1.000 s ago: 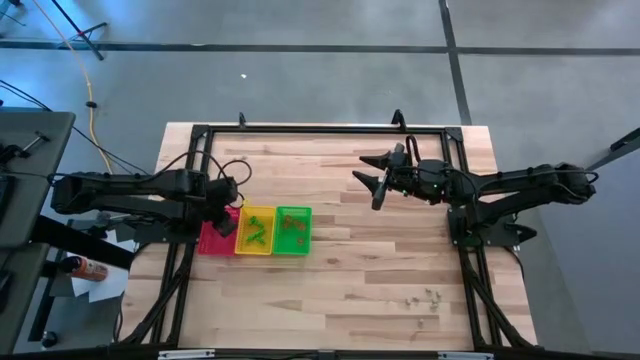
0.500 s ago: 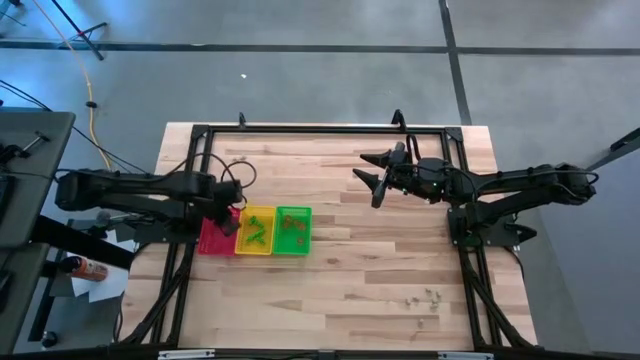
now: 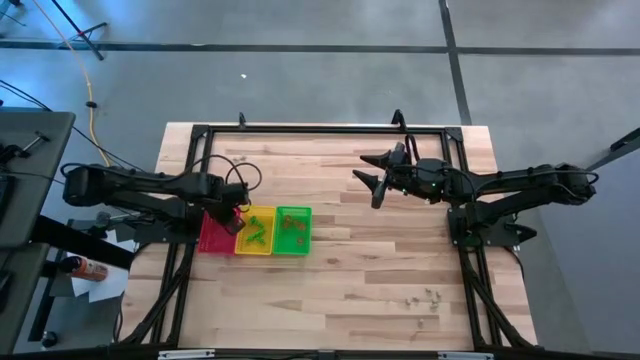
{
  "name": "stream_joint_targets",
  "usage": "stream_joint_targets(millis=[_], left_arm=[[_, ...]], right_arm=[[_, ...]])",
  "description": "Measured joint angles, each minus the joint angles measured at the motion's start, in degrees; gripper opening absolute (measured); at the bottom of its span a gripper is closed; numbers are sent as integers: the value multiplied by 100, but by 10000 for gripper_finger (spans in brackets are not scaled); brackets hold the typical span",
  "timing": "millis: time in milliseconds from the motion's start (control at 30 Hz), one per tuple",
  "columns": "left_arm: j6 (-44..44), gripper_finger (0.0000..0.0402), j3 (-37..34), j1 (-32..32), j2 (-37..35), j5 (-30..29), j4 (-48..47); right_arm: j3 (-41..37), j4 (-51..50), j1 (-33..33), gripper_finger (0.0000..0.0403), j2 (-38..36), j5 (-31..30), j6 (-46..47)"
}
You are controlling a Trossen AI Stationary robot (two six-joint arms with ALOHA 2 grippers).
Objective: Sort Halloween decoration
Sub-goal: Put the white skull toy into the red bin
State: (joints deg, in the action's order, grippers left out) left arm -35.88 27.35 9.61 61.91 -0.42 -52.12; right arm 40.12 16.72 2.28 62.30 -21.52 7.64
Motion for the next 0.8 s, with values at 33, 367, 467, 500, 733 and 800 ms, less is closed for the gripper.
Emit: stream_joint_targets(millis=[33, 367, 467, 500, 733, 800], left_arm=[[0, 42, 0, 0, 33, 33, -2], [11, 76, 0, 0, 194, 179, -56], [11, 103, 0, 0, 170, 282, -120], [13, 112, 0, 0, 174, 320, -112], [20, 156, 216, 0, 170, 488, -218], [167, 161, 447, 3, 123, 483, -413]], right_arm=[[0, -16, 0, 222, 2, 0, 0], [0, -86, 0, 222, 0, 0, 139], [0, -88, 0, 222, 0, 2, 136], [0, -86, 0, 222, 2, 0, 136], [0, -86, 0, 222, 0, 0, 135], [0, -88, 0, 222, 0, 0, 136]])
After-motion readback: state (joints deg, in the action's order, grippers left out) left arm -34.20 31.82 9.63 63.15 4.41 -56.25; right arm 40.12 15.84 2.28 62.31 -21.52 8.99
